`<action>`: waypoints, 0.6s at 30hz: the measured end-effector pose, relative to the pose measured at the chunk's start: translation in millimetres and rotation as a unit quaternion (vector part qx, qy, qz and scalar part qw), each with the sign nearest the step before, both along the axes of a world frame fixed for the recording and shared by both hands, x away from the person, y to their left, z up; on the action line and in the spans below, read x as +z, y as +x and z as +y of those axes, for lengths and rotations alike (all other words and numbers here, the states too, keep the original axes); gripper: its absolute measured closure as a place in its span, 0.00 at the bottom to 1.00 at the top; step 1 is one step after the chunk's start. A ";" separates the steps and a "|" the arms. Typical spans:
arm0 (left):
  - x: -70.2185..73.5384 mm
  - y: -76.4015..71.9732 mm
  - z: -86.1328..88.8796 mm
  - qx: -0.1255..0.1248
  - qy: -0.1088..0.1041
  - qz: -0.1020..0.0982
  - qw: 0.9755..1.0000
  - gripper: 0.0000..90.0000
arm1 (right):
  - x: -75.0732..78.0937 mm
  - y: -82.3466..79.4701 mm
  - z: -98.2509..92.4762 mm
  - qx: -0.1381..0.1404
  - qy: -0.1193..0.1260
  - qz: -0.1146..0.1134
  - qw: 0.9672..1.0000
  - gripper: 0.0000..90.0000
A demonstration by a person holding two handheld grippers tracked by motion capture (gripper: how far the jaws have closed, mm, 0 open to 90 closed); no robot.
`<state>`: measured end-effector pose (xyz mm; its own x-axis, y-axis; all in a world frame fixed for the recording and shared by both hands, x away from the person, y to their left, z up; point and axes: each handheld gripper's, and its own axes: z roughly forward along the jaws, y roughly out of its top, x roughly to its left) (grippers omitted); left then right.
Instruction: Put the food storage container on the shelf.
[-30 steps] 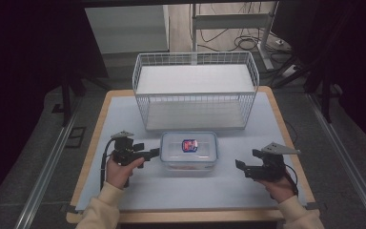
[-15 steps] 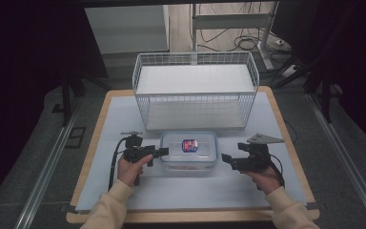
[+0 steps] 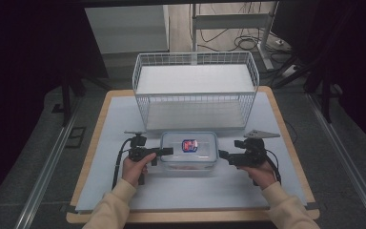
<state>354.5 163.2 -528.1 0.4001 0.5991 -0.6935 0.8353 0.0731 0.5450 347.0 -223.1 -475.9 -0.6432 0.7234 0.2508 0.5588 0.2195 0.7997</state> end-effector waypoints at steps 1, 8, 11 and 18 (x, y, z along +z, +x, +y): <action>0.5 -0.2 0.1 0.001 0.001 -0.002 1.000 0.26 | -0.3 0.9 -0.1 0.000 0.005 0.005 1.000 0.15; 1.7 -1.4 1.4 0.010 -0.001 -0.003 1.000 0.31 | -6.1 11.8 -1.7 0.001 0.032 0.050 0.998 0.19; 1.5 -1.4 1.5 0.010 -0.002 -0.004 1.000 0.31 | -9.0 16.2 0.2 0.006 0.041 0.066 0.997 0.20; 0.4 -0.8 3.3 0.004 -0.005 -0.006 1.000 0.32 | -13.8 27.0 9.3 0.014 0.053 0.096 0.994 0.20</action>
